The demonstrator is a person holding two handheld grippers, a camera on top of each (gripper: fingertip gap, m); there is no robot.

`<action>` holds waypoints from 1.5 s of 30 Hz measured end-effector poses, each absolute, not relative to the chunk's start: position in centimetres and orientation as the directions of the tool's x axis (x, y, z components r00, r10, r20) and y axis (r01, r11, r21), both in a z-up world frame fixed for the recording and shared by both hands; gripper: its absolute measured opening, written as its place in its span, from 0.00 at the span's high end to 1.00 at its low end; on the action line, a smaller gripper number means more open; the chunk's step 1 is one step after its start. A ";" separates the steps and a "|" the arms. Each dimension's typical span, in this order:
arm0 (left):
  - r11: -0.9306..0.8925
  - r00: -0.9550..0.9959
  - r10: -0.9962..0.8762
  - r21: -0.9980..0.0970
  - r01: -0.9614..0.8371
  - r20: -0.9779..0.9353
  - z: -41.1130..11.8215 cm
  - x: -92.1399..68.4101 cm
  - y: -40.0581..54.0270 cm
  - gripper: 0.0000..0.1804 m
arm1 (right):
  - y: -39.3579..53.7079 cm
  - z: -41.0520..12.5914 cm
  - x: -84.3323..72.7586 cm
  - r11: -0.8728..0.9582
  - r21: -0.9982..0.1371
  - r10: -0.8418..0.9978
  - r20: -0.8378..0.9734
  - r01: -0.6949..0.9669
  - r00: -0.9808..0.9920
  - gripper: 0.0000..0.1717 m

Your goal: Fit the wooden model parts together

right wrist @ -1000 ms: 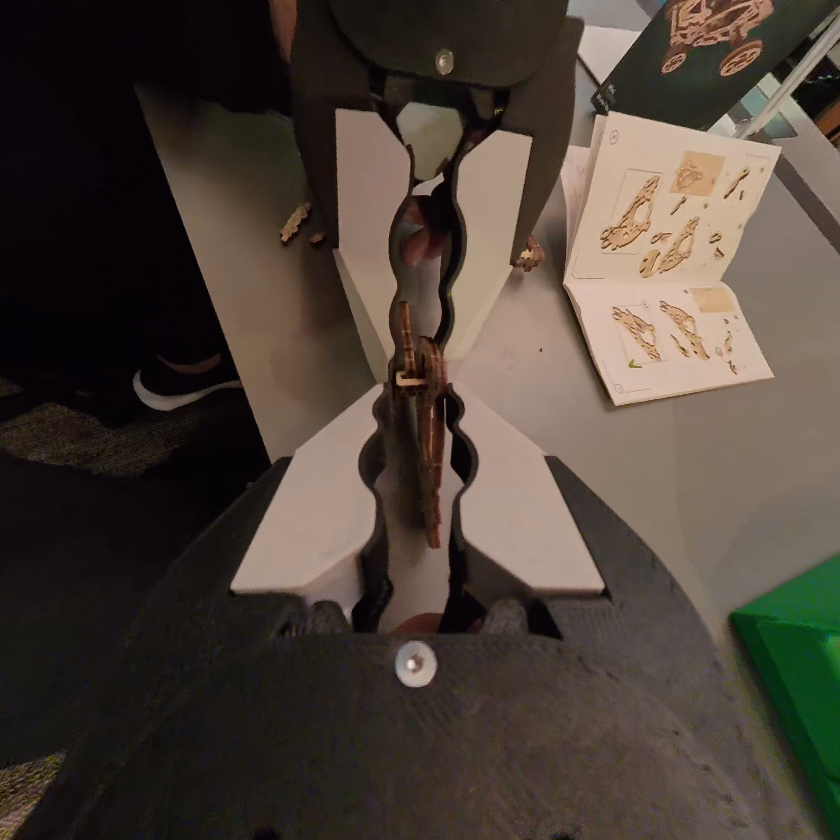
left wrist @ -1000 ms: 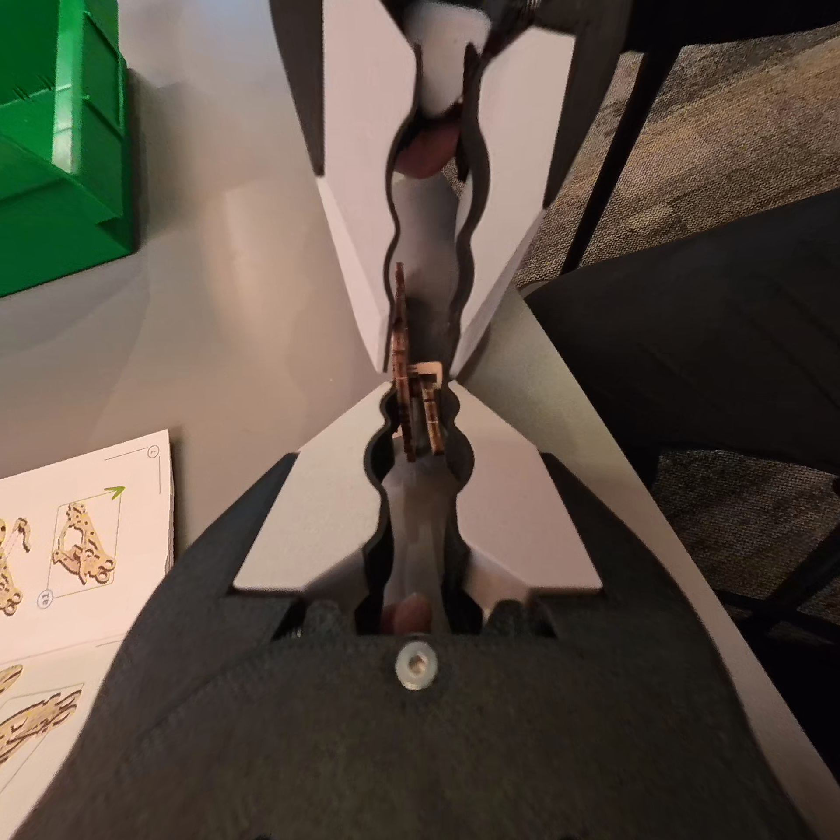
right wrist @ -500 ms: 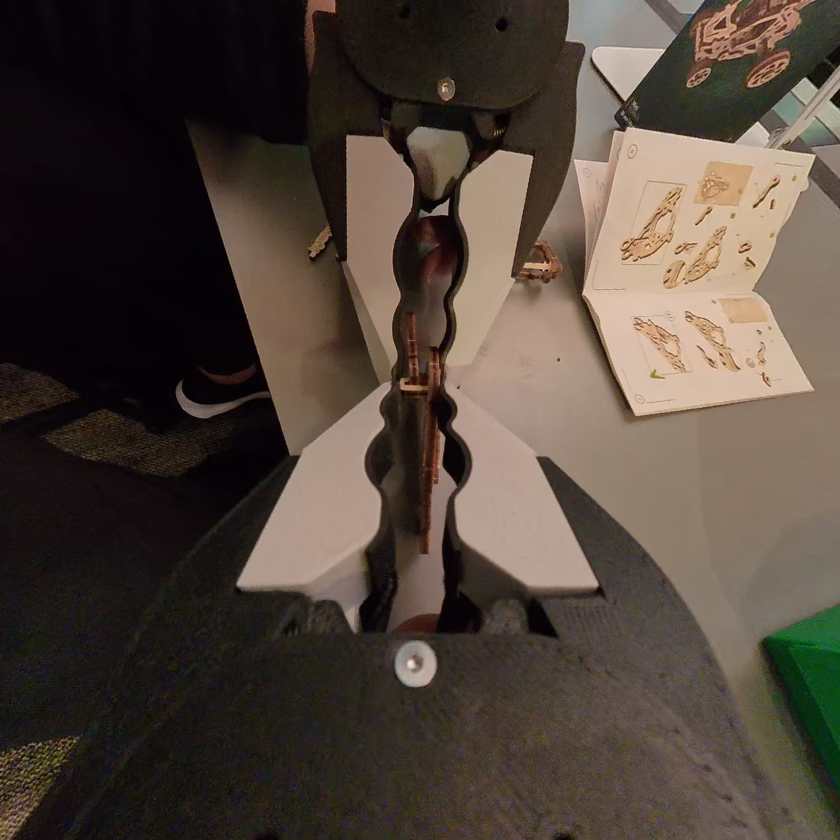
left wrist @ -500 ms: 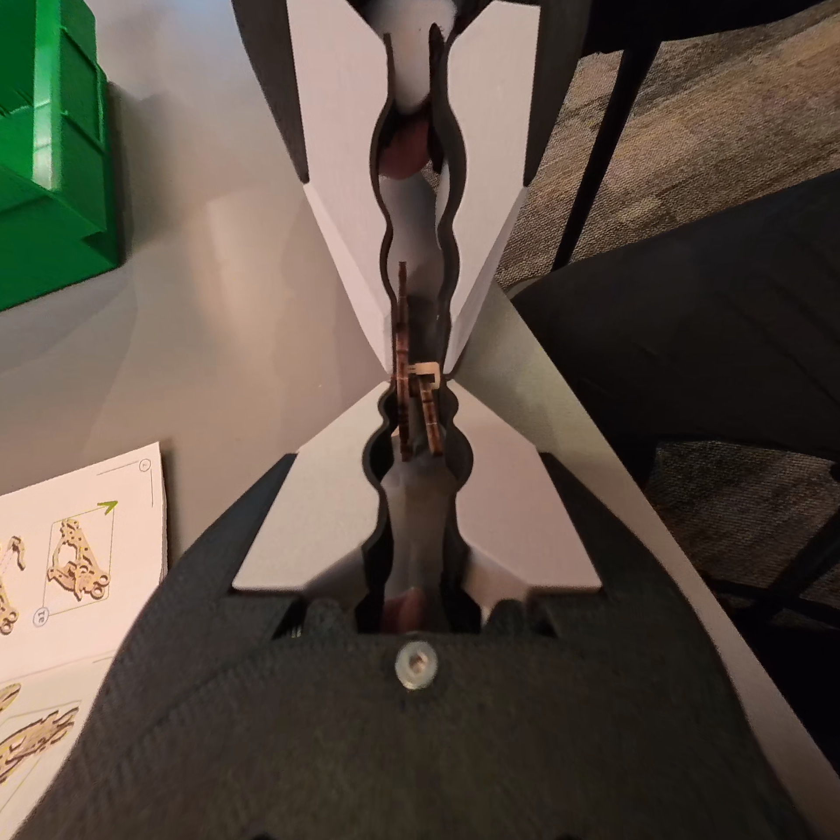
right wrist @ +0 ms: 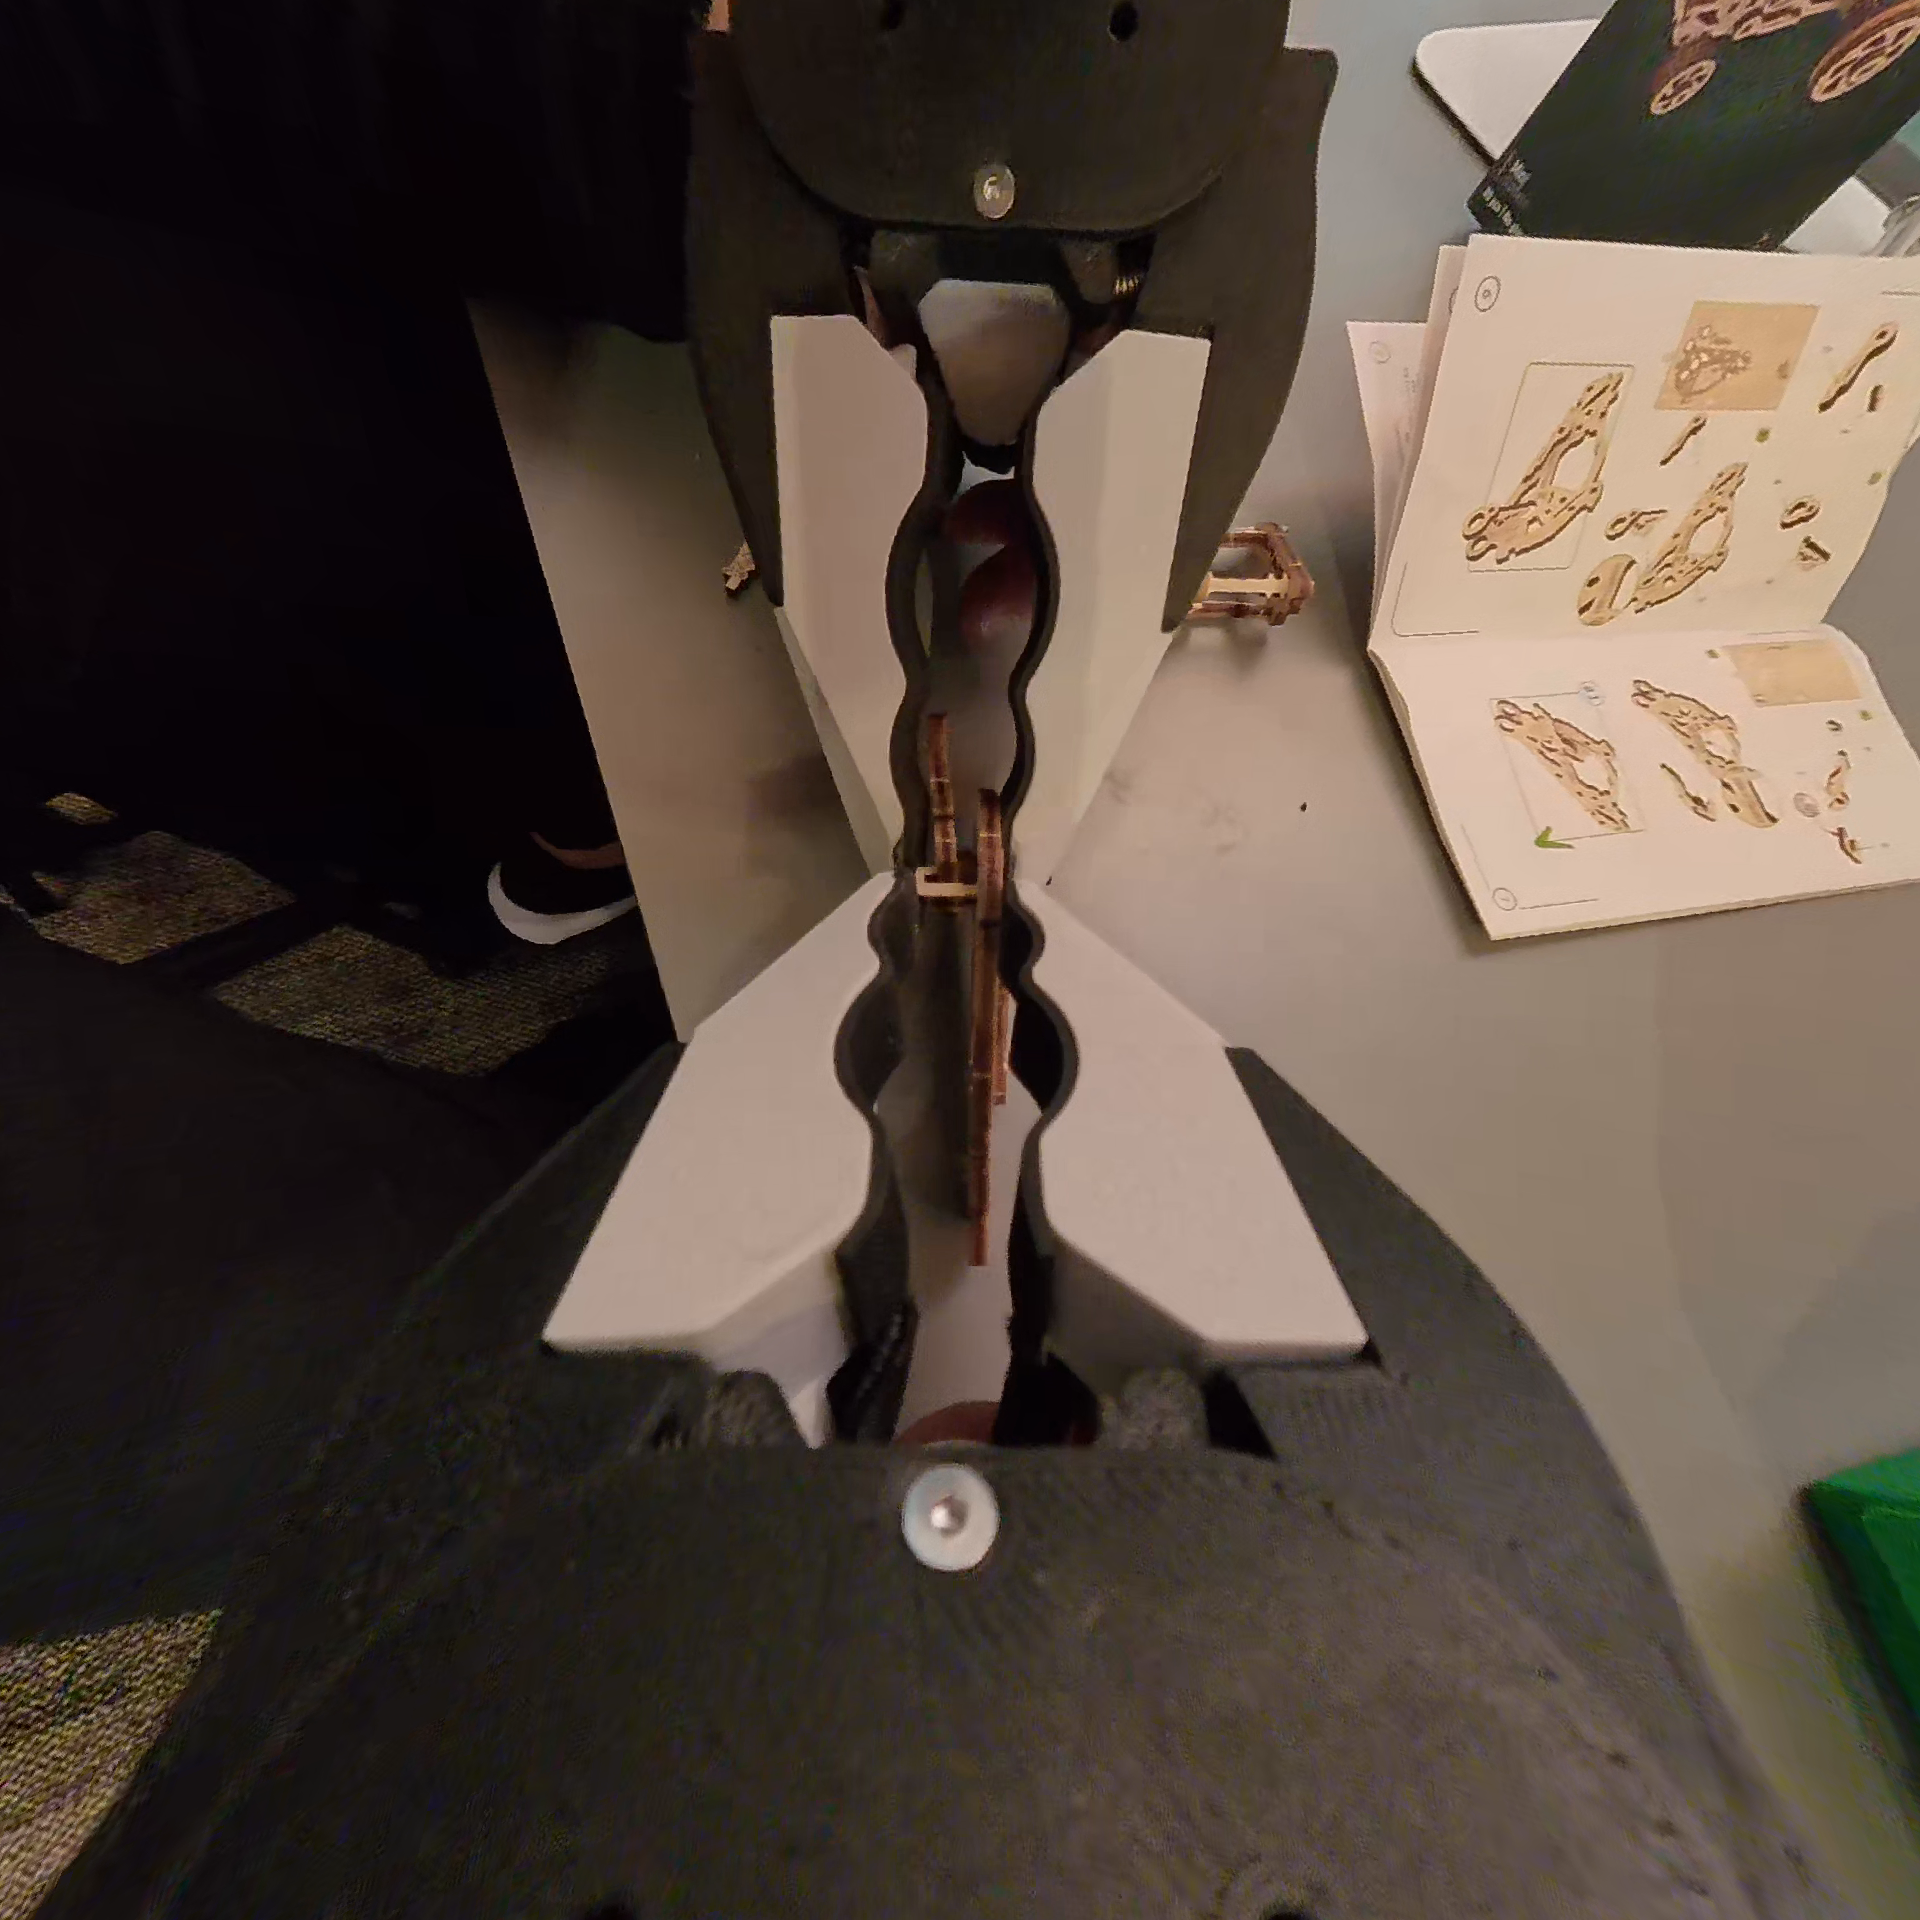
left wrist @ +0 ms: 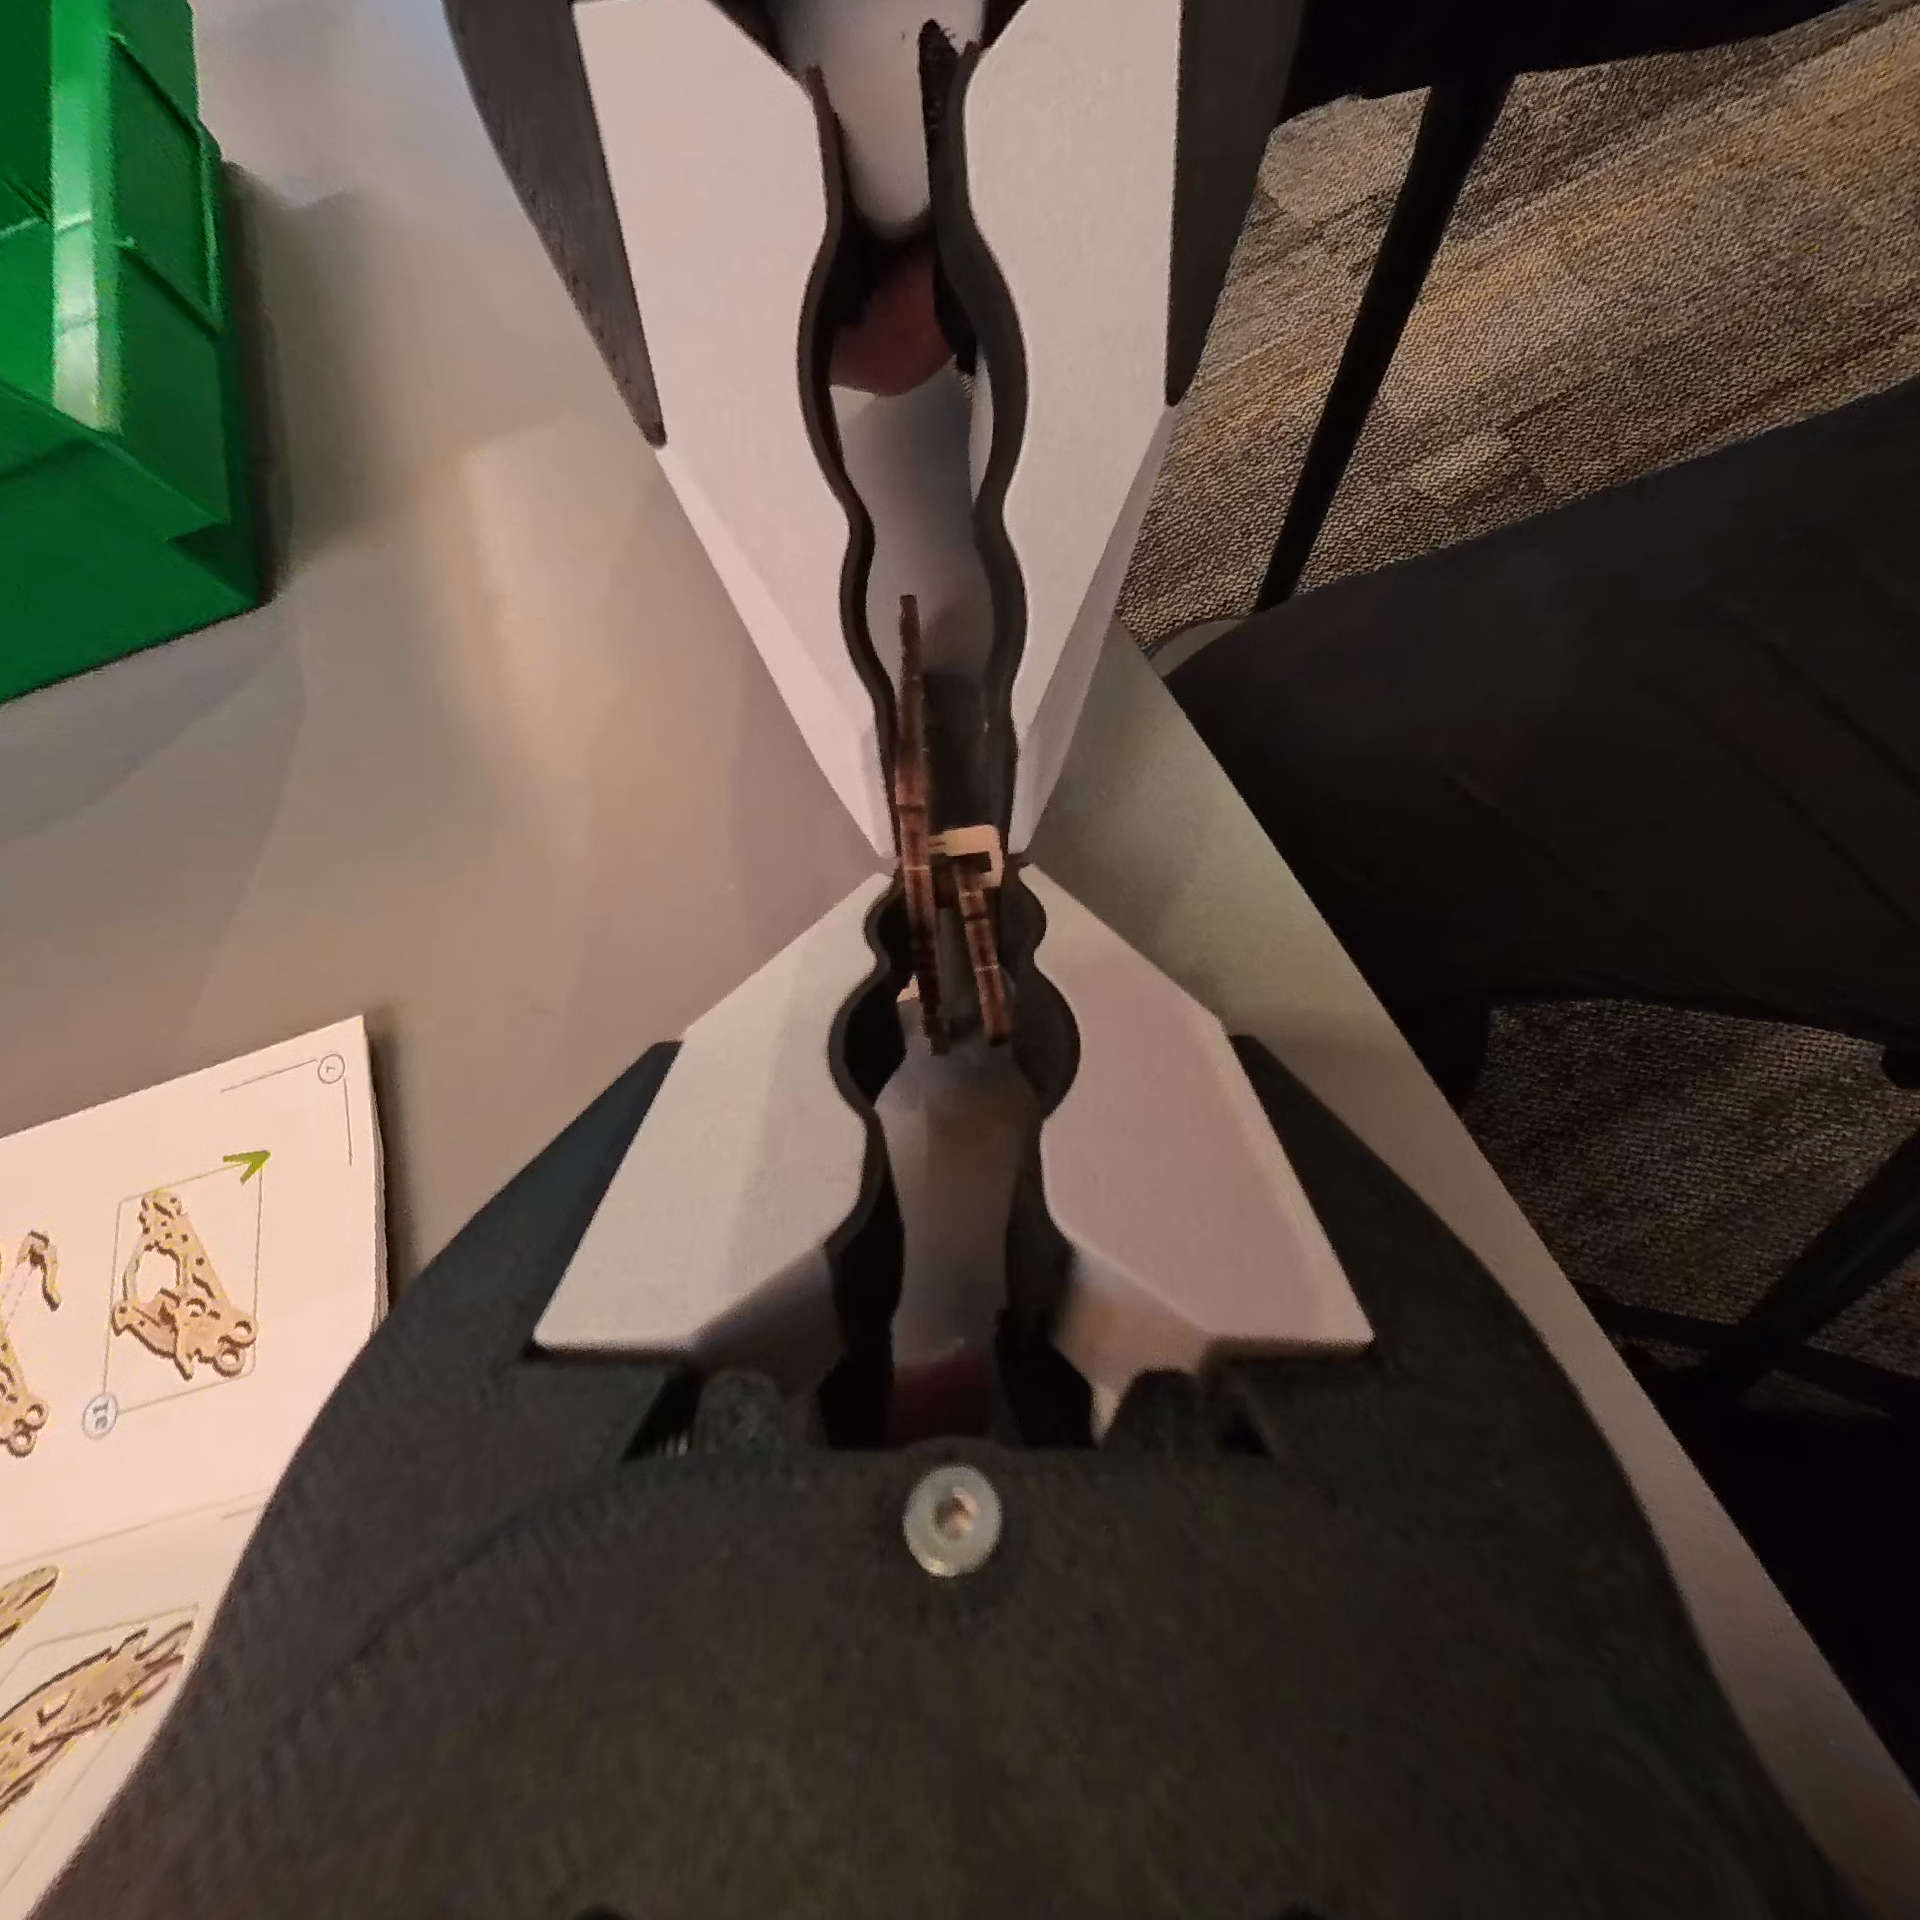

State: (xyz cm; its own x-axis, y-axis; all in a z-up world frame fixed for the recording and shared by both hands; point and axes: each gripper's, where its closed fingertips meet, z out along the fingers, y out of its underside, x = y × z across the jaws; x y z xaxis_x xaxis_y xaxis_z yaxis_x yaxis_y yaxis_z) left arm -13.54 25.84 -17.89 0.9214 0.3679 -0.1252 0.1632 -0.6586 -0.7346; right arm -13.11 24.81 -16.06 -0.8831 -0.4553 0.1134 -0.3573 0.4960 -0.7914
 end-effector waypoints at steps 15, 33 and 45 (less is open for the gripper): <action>-0.624 0.910 0.393 -0.765 0.162 -0.128 -17.8 -13.7 25.8 0.87 | 24.8 -16.1 -12.9 0.498 -0.789 -0.492 0.083 -0.359 -0.866 0.93; -0.619 0.882 0.455 -0.755 0.216 -0.120 -17.5 -13.4 25.4 0.92 | 24.7 -16.1 -13.0 0.498 -0.795 -0.479 0.081 -0.346 -0.874 0.93; -0.641 0.882 0.449 -0.739 0.210 -0.139 -17.6 -13.6 25.4 0.94 | 24.7 -16.1 -13.0 0.508 -0.777 -0.482 0.101 -0.371 -0.870 0.93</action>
State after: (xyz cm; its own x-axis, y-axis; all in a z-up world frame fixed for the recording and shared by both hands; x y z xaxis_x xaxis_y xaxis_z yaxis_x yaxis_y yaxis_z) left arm -13.59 25.35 -17.57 0.8825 0.4494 -0.1390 0.2099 -0.6405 -0.7387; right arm -13.03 24.70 -16.13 -0.8702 -0.4823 0.1005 -0.3713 0.5080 -0.7772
